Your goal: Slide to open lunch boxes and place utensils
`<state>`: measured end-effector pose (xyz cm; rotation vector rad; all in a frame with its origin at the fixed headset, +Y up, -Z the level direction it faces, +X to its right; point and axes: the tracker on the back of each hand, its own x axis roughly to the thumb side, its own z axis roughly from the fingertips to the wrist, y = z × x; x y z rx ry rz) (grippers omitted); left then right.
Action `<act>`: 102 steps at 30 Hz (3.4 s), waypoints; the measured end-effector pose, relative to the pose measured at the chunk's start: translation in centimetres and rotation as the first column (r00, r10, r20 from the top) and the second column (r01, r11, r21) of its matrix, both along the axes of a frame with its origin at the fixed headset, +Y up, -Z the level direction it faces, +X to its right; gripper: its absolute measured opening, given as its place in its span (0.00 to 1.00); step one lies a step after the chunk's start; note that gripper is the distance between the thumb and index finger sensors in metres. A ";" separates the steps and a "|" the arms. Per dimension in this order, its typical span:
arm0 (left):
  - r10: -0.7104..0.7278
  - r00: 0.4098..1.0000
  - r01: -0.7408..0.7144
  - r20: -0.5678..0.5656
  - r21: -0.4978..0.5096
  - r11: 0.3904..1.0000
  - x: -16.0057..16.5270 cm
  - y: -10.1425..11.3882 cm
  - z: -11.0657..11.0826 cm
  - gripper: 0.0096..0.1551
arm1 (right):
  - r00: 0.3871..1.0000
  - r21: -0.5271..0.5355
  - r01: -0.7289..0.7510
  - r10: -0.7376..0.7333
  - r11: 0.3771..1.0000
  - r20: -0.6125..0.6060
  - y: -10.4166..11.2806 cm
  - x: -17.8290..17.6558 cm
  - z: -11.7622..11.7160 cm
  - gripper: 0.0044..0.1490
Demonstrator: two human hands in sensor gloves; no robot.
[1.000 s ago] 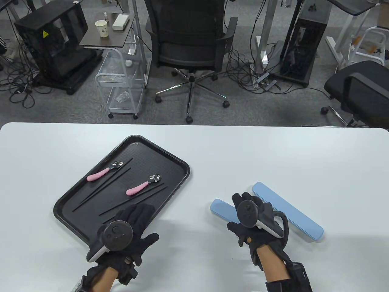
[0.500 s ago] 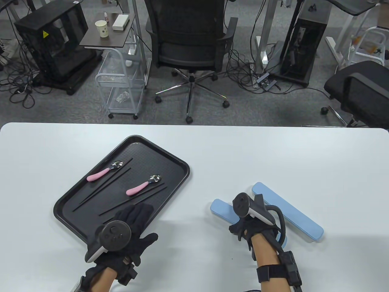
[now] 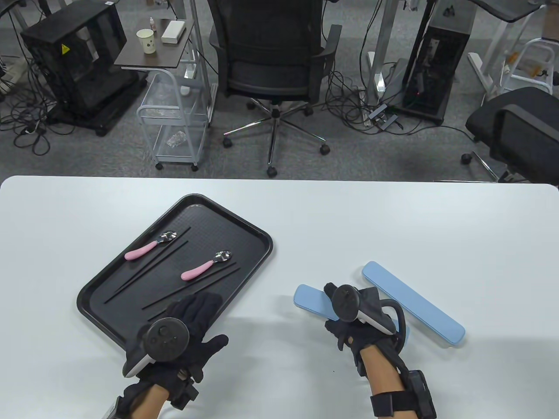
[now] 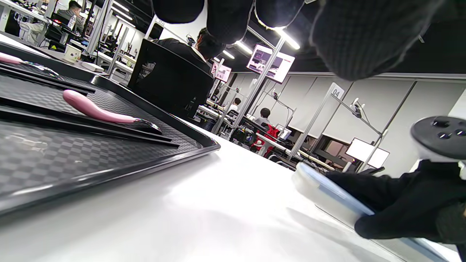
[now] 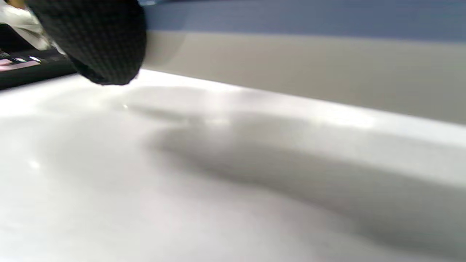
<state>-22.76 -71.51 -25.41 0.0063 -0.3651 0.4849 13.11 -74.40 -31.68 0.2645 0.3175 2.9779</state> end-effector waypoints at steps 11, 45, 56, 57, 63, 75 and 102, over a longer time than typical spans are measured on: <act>-0.049 0.993 0.048 0.107 0.010 0.999 2.7 -0.5 0.8 0.52 | 0.959 0.102 0.089 -0.058 0.991 -0.279 3.7 -5.6 5.1 0.51; -0.037 0.990 0.035 0.137 0.017 0.999 2.4 -0.8 0.1 0.50 | 0.950 0.117 0.108 -0.067 0.987 -0.306 3.7 -4.7 5.7 0.50; -0.046 0.996 0.048 0.073 -0.028 0.998 0.4 -1.4 -0.8 0.48 | 0.963 0.068 0.145 -0.125 0.987 -0.239 2.9 -1.7 4.3 0.50; -0.057 0.996 0.060 0.071 -0.033 0.998 0.4 -1.4 -0.8 0.48 | 0.963 0.070 0.140 -0.119 0.988 -0.242 2.9 -1.7 4.3 0.51; -0.030 0.998 0.031 0.048 -0.006 1.000 -0.3 -0.4 -0.6 0.55 | 0.964 0.089 0.159 -0.135 0.983 -0.231 3.2 -1.4 4.4 0.52; -0.129 0.926 0.075 -0.354 -0.163 0.984 -6.4 1.5 -3.7 0.47 | 0.977 0.185 0.168 -0.139 0.968 -0.162 4.2 0.0 4.4 0.51; -0.607 0.688 0.342 -0.398 -0.560 0.754 -8.3 -5.6 -9.8 0.34 | 0.977 0.156 0.163 -0.137 0.974 -0.164 4.1 0.1 4.4 0.51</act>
